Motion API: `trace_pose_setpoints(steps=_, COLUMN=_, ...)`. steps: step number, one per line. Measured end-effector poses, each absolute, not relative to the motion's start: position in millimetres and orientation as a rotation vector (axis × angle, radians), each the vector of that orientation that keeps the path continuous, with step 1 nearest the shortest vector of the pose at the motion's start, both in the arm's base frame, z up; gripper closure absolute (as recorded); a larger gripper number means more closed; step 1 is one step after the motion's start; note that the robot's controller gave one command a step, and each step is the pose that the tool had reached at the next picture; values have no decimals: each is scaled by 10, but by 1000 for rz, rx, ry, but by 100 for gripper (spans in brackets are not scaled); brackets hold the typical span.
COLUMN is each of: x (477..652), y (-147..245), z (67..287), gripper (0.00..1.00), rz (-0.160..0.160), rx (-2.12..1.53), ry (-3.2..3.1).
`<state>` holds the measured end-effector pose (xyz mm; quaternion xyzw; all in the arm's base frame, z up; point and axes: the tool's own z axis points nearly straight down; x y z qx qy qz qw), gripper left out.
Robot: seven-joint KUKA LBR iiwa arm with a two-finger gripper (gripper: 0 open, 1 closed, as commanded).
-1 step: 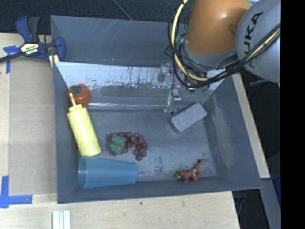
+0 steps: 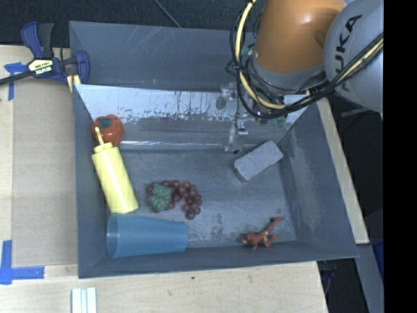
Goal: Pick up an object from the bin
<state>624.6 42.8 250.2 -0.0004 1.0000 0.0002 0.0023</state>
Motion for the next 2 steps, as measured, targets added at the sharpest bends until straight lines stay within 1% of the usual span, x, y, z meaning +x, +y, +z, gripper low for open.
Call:
trace_pose_setpoints(steps=1, x=5931, y=1114, z=1070, gripper=0, rz=1, rx=-279, ry=3121)
trace_pose_setpoints(steps=2, x=5932, y=1278, z=1641, gripper=0, rz=-3, rx=-627, ry=3058)
